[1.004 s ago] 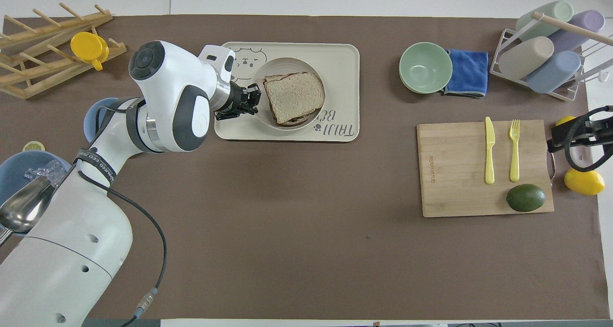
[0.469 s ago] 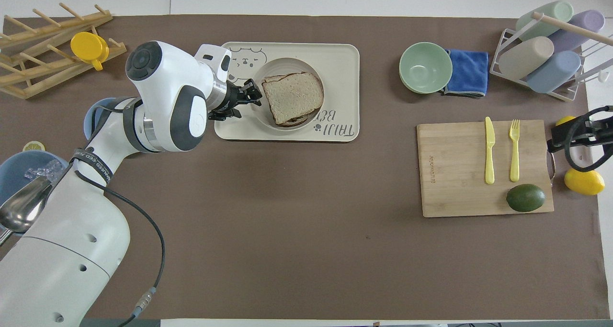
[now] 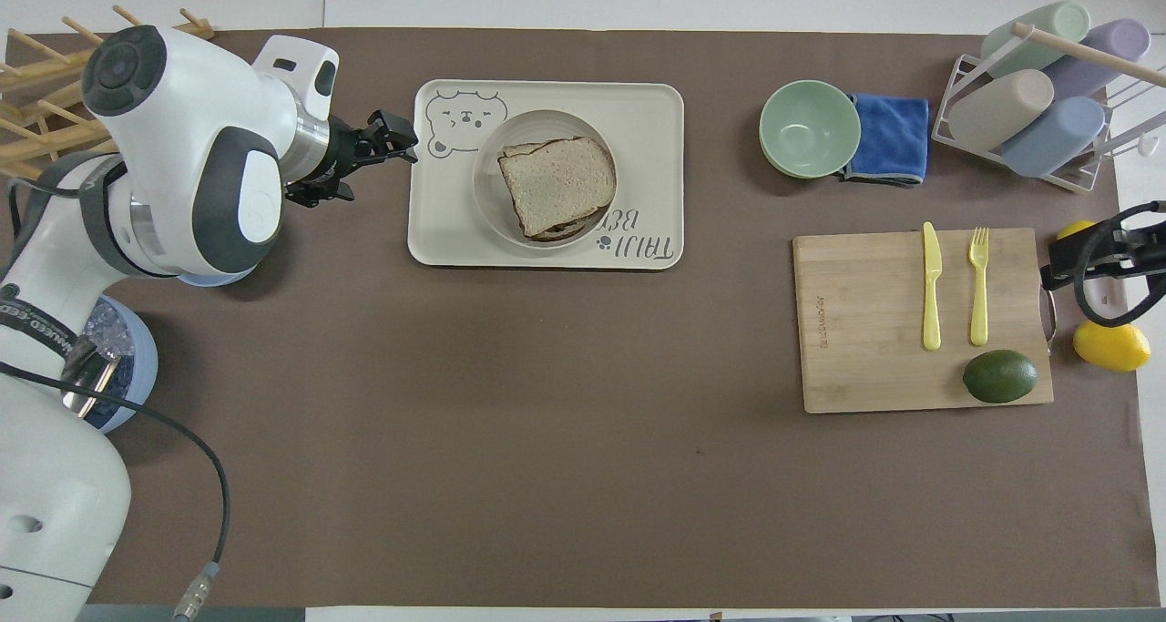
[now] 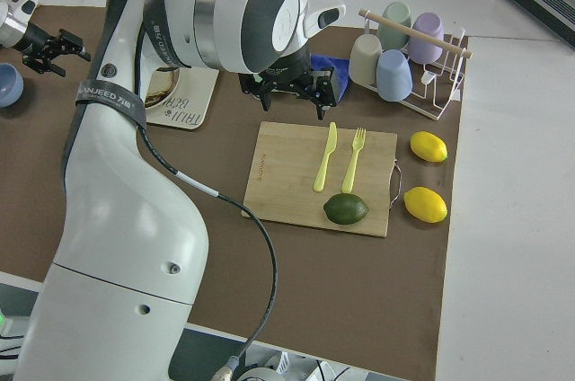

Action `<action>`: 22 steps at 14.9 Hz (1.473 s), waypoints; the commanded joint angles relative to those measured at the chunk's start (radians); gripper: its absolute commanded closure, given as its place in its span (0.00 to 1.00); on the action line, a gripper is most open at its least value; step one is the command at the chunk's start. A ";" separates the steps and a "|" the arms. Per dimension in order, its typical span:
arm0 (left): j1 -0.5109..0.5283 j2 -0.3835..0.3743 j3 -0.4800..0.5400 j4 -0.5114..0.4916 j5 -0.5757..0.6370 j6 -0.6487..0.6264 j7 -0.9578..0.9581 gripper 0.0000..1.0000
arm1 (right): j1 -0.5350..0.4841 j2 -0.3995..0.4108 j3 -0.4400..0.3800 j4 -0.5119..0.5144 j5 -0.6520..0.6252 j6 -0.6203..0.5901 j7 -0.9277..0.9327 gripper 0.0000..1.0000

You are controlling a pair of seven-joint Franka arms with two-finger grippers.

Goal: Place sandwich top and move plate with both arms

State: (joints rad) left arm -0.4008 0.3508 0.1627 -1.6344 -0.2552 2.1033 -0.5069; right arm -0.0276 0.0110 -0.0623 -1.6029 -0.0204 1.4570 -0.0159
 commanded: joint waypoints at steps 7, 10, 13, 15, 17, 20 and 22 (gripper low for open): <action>-0.003 -0.258 0.176 -0.025 0.094 -0.330 0.299 0.00 | -0.005 -0.020 0.004 -0.023 0.002 0.003 0.001 0.00; -0.006 -0.335 0.178 -0.027 0.189 -0.428 0.340 0.00 | -0.005 -0.020 0.004 -0.023 0.002 0.003 0.002 0.00; -0.010 -0.387 0.176 -0.022 0.221 -0.495 0.350 0.00 | -0.005 -0.020 0.004 -0.023 0.002 0.003 0.002 0.00; -0.001 -0.400 0.170 -0.001 0.224 -0.538 0.349 0.00 | -0.005 -0.020 0.004 -0.023 0.002 0.003 0.002 0.00; 0.064 -0.401 0.102 0.036 0.229 -0.594 0.349 0.00 | -0.005 -0.020 0.004 -0.023 0.002 0.003 0.002 0.00; 0.288 -0.401 -0.125 0.051 0.231 -0.605 0.352 0.00 | -0.005 -0.020 0.004 -0.023 0.002 0.003 0.002 0.00; 0.316 -0.401 -0.160 0.053 0.235 -0.594 0.353 0.00 | -0.005 -0.020 0.004 -0.023 0.002 0.003 0.002 0.00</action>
State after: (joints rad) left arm -0.1320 -0.0515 0.0503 -1.5979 -0.0443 1.5243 -0.1690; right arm -0.0276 0.0110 -0.0623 -1.6029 -0.0204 1.4570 -0.0159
